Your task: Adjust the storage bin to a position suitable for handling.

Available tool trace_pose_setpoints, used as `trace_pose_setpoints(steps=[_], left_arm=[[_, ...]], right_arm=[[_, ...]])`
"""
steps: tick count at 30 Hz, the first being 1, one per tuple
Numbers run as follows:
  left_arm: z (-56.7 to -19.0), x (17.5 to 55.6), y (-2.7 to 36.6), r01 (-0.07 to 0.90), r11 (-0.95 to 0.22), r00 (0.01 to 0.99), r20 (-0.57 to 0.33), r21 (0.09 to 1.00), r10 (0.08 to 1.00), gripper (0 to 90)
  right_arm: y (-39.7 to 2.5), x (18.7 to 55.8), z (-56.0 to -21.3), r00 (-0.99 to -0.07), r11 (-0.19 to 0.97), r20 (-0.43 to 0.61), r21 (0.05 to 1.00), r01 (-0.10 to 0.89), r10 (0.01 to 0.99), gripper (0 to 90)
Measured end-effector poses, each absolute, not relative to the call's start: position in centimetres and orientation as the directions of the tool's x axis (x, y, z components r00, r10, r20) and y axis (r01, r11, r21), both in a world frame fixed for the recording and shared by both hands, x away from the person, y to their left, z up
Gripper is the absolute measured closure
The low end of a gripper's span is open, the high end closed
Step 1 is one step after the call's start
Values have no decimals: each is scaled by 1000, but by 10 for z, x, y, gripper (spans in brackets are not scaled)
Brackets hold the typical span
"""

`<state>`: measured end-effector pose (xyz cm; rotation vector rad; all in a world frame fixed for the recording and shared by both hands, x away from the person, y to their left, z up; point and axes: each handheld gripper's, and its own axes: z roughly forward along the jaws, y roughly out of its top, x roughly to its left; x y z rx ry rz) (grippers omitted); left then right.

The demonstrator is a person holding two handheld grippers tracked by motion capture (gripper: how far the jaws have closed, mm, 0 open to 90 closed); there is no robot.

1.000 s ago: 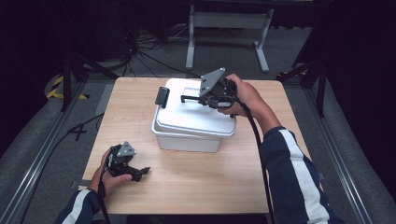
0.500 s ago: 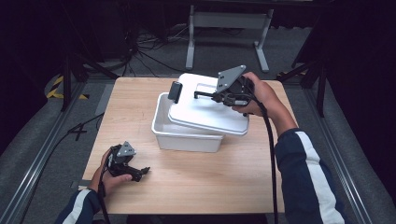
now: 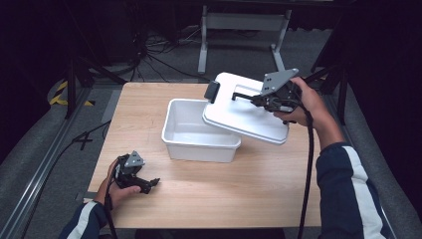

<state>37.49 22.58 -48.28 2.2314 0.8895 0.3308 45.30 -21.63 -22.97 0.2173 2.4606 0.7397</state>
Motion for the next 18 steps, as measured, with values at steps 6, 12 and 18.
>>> trace_pose_setpoints(steps=[6,12,18], left_arm=[[-483,375,226,503,-519,732,-21,691,681,5],[-483,375,226,503,-519,732,-20,691,681,5],[-483,375,226,501,-523,733,-18,690,680,5]], right_arm=[[-246,450,-233,-821,821,-450,569,39,351,842],[-273,449,-239,-807,809,-440,584,76,393,842],[-296,447,-245,-794,797,-430,594,109,430,842]])
